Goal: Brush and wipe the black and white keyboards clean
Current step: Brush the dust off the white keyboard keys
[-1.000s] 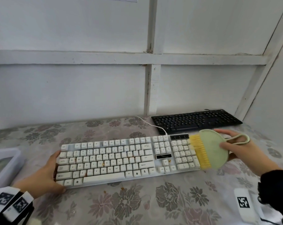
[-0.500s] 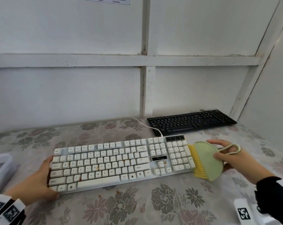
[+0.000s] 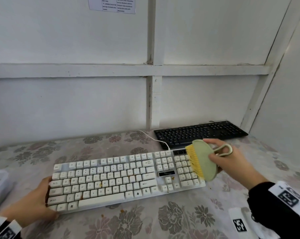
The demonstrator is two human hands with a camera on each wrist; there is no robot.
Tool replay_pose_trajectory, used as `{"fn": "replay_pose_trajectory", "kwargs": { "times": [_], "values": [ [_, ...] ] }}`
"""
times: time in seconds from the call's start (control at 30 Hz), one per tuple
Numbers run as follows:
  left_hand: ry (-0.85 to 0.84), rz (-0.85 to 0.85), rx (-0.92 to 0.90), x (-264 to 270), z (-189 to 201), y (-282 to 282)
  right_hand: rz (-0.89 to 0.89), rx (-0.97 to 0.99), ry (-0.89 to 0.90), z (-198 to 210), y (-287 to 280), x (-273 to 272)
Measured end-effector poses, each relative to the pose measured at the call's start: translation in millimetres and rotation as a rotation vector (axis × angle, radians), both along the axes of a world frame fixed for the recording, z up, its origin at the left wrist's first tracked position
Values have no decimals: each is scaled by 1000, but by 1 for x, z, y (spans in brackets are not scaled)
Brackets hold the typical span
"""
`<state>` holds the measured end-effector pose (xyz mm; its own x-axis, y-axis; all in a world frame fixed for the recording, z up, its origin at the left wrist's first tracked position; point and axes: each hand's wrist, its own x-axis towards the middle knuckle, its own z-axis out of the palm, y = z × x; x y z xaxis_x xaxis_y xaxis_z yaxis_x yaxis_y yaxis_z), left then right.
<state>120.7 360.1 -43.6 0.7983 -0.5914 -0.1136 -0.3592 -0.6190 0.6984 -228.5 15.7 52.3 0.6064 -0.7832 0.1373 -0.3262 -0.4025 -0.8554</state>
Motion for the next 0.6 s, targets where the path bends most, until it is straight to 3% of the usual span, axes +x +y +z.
{"fn": "replay_pose_trajectory", "kwargs": {
  "times": [0.17,0.37,0.6],
  "values": [
    [13,-13,-7,-1,4,-2,35,10,87,9,6,-7],
    [28,-15,6,-5,9,-1,-49,-35,-68,18,1,5],
    [44,-16,1,2,4,0,-43,-9,111,-6,17,-8]
  ]
}}
